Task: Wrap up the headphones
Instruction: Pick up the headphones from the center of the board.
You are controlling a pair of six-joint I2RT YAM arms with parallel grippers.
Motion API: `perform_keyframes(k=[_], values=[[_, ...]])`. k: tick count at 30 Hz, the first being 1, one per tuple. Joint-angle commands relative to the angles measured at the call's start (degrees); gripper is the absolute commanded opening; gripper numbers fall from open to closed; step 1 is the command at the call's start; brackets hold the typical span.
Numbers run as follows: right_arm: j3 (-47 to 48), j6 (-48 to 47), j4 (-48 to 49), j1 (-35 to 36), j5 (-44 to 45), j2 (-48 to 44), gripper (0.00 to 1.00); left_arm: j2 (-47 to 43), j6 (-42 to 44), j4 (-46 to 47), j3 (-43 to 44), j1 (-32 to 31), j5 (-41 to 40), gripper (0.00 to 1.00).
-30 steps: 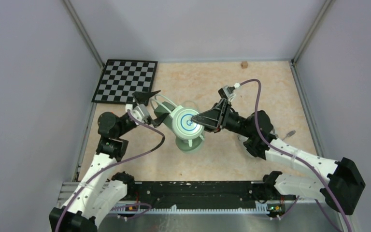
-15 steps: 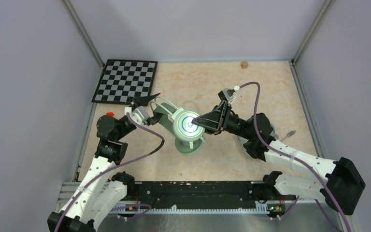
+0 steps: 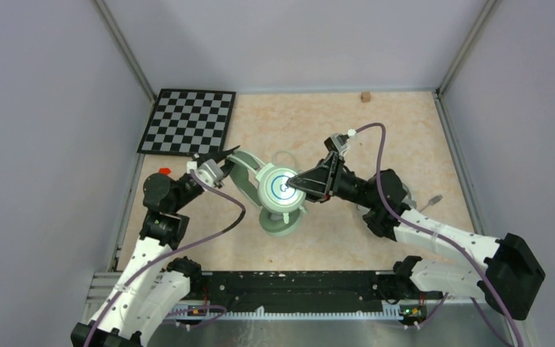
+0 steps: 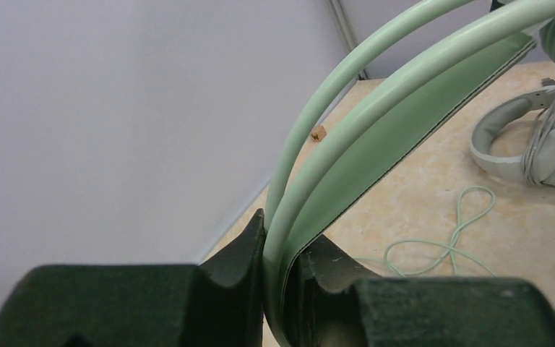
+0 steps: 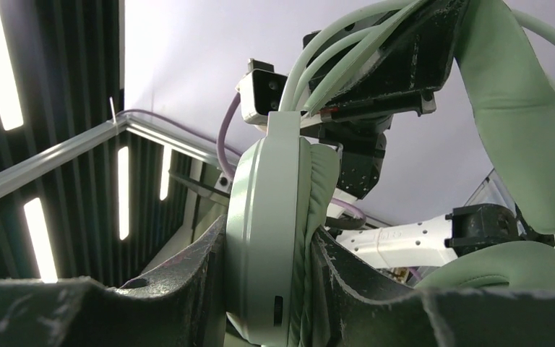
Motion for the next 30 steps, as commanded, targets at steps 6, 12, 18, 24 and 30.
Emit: perform_keyframes(k=[6,12,18,24,30], values=[[2.89,-15.14,-9.82,-3.49,4.58,-6.98,0.40,-1.65,2.25,-13.36,4.61,-0.39,1.58,0.09],[18.85,-58.04,-53.00,-3.15,16.36,-16.15,0.74,2.39,-4.59,-29.63,14.94,-0.40,-5.66,0.09],[21.03,-83.34,-56.10,-0.13,20.14,-19.00,0.74,8.61,-9.75,-43.13,24.58,-0.40,-10.27,0.10],[22.24,-105.39,-55.98,20.98,42.33,-12.07,0.74,13.10,-12.23,-51.69,31.98,-0.39,-13.62,0.10],[21.39,-123.48,-43.50,35.57,60.39,-3.71,0.79,17.34,-12.29,-58.02,36.34,-0.36,-12.98,0.10]])
